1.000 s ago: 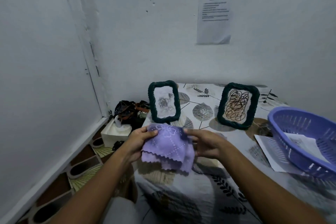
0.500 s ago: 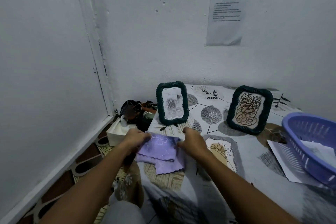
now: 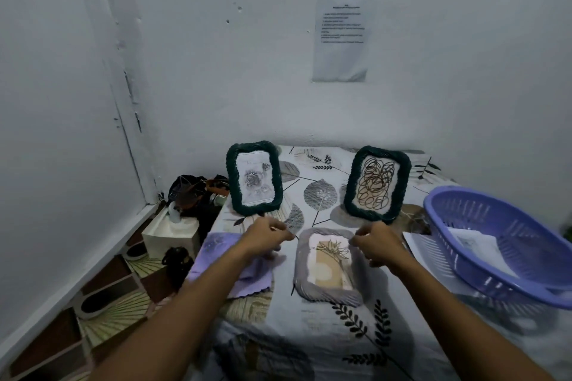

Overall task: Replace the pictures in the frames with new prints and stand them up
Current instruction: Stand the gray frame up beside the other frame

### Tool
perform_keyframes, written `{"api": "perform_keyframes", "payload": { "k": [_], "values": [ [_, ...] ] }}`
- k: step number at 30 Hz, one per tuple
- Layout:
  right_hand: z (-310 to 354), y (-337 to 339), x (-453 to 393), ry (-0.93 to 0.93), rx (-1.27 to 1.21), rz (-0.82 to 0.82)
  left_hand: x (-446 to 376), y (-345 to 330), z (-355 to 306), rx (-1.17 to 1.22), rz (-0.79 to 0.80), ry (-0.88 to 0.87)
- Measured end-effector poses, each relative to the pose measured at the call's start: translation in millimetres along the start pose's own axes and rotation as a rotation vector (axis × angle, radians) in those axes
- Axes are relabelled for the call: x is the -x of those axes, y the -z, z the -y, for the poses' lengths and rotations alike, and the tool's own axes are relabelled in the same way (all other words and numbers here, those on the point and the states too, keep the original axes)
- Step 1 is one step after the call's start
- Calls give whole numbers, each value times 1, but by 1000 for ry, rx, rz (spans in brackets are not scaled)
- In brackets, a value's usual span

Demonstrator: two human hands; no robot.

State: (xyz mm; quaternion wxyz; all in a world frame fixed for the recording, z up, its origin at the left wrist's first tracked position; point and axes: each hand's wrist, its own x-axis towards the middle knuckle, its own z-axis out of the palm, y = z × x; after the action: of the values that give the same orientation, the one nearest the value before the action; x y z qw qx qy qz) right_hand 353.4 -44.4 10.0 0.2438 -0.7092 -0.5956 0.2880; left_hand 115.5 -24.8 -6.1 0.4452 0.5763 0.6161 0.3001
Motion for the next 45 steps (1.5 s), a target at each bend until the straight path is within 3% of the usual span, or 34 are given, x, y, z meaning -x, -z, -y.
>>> {"api": "perform_keyframes", "payload": {
  "k": [4,7,12,16,18,22,27,35,40,45],
  "values": [
    [-13,-3,8,-46,-46,57,-2,-38,-1,-251,82,-16],
    [-15,-10,8,-56,-113,58,2,-52,-4,-233,76,-7],
    [-14,-13,3,-216,-374,13,5,-55,-15,211,16,195],
    [-7,-4,0,-317,-697,-19,9,-50,-15,386,-71,162],
    [-4,0,1,-304,-828,-50,12,-48,-16,481,-100,143],
    [0,5,6,-212,-857,-53,18,-42,-20,616,-98,98],
    [-2,18,10,-80,-1001,76,25,-32,-19,742,-126,-31],
    [-7,20,14,1,-1021,149,33,-28,-13,641,145,42],
    [-7,18,16,-7,-1059,175,32,-26,-5,756,287,91],
    [-7,18,22,22,-1057,243,32,-25,-2,941,295,56]
  ]
}}
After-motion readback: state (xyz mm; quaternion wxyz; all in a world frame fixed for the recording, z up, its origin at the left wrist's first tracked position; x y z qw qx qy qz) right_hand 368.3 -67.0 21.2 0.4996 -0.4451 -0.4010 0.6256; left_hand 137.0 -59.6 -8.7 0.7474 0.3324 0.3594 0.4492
